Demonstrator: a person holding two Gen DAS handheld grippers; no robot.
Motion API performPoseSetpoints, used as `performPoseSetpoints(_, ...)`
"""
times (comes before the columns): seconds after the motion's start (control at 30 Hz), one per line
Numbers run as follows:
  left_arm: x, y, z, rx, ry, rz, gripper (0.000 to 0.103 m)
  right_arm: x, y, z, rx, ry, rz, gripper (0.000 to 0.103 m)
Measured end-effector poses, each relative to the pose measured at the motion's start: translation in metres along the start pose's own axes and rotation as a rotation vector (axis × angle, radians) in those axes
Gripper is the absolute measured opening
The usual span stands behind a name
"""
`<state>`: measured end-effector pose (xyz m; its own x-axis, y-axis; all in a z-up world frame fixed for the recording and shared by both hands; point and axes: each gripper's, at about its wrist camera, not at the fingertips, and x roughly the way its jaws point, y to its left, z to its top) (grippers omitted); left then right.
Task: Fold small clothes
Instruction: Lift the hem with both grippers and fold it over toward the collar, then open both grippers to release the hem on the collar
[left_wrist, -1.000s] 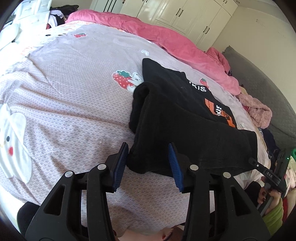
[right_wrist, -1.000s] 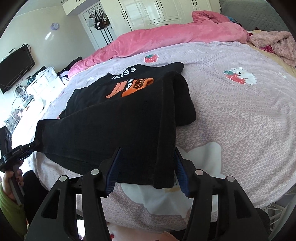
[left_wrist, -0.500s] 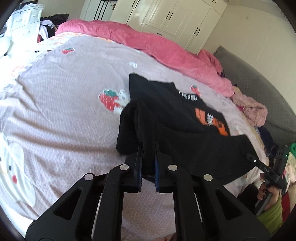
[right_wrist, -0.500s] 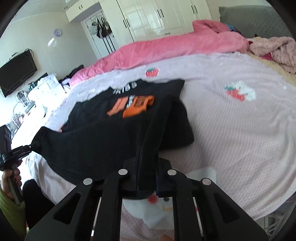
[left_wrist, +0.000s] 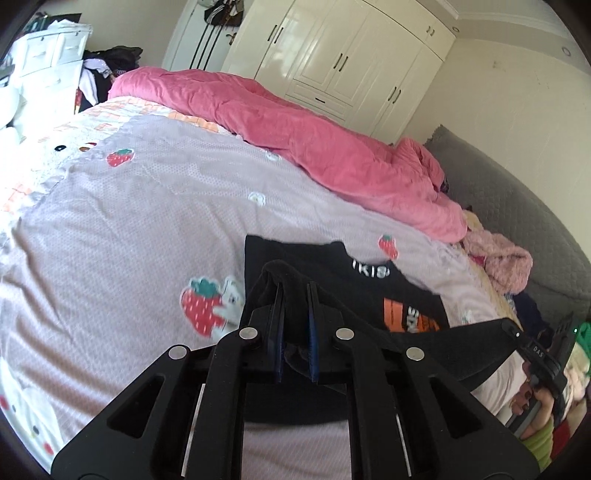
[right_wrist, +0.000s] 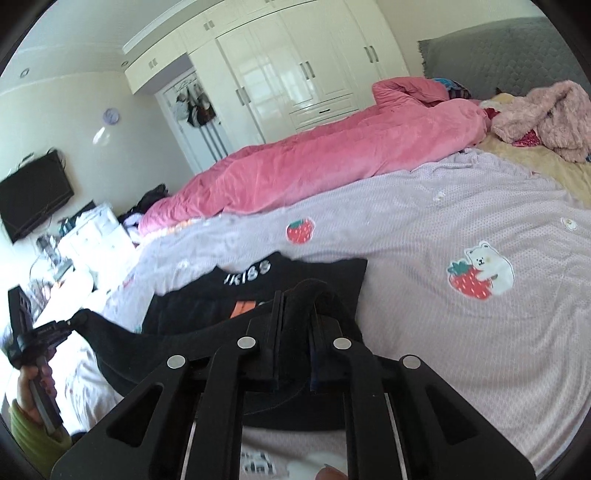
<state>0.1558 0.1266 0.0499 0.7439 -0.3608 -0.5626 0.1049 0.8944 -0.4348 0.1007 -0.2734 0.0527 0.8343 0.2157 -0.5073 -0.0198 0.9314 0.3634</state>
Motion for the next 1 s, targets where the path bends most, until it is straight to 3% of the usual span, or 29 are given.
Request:
performPoseSetpoints(0.33, 0.055, 0.012, 0.028, -0.083, -0.013, 0.023, 0.004, 0.066, -0.018, 0.029, 0.099, 0.034, -0.085, 0.009)
performPoseSetpoints(0.63, 0.092, 0.031, 0.009, -0.091, 0.030, 0.041, 0.004, 0.114, -0.033, 0.003, 0.108, 0.095, -0.160, 0.009)
performPoseSetpoints(0.83, 0.091, 0.030, 0.009, -0.084, 0.023, 0.046, 0.005, 0.120, -0.039, -0.001, 0.119, 0.107, -0.155, 0.010)
performPoseSetpoints(0.93, 0.085, 0.025, 0.010, -0.063, 0.004, 0.058, 0.008, 0.118, -0.038, -0.001, 0.115, 0.106, -0.147, 0.017)
performPoseSetpoints(1.0, 0.082, 0.023, 0.012, -0.053, 0.002, 0.053, 0.019, 0.116, -0.034, -0.001, 0.091, 0.110, -0.136, 0.035)
